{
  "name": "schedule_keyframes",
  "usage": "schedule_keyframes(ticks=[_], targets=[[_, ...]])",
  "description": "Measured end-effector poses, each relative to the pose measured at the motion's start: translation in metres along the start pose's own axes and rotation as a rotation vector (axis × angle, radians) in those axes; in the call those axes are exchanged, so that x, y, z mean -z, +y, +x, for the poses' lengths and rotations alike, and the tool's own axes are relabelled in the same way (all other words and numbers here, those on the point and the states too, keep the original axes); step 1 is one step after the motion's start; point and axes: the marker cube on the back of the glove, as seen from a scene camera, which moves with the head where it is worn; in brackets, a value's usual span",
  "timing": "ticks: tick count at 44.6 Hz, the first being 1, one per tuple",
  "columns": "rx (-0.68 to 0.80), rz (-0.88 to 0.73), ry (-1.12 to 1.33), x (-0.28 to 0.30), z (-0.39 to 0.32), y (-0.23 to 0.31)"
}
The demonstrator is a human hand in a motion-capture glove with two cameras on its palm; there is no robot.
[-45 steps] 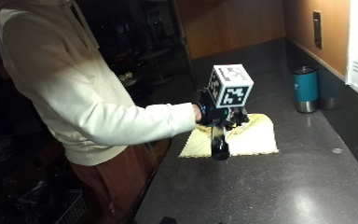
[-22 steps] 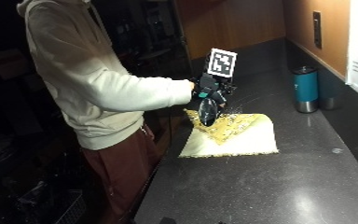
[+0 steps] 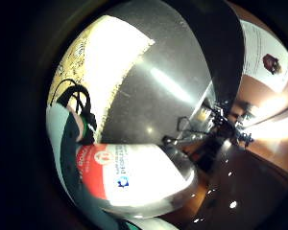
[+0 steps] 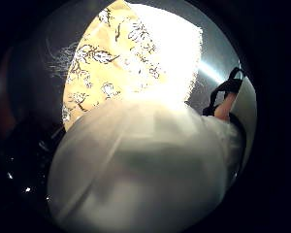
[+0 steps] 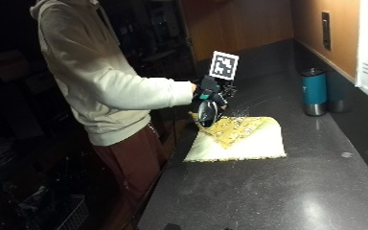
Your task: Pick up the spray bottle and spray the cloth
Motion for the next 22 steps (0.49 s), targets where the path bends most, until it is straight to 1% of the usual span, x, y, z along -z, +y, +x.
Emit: schedule_keyframes(ticks=[4, 9, 13, 15, 22], targets=[[0.002, 0.024, -0.048, 0.007, -0.001, 0.002], [0.082, 0.062, -0.124, 0.009, 0.002, 0.003], [0.04, 0.135, -0.224, 0.021, -0.001, 0.003], [0.056, 0.192, -0.336, 0.033, -0.005, 0.004], [0.187, 0.484, -0.941, 0.097, -0.031, 0.005]])
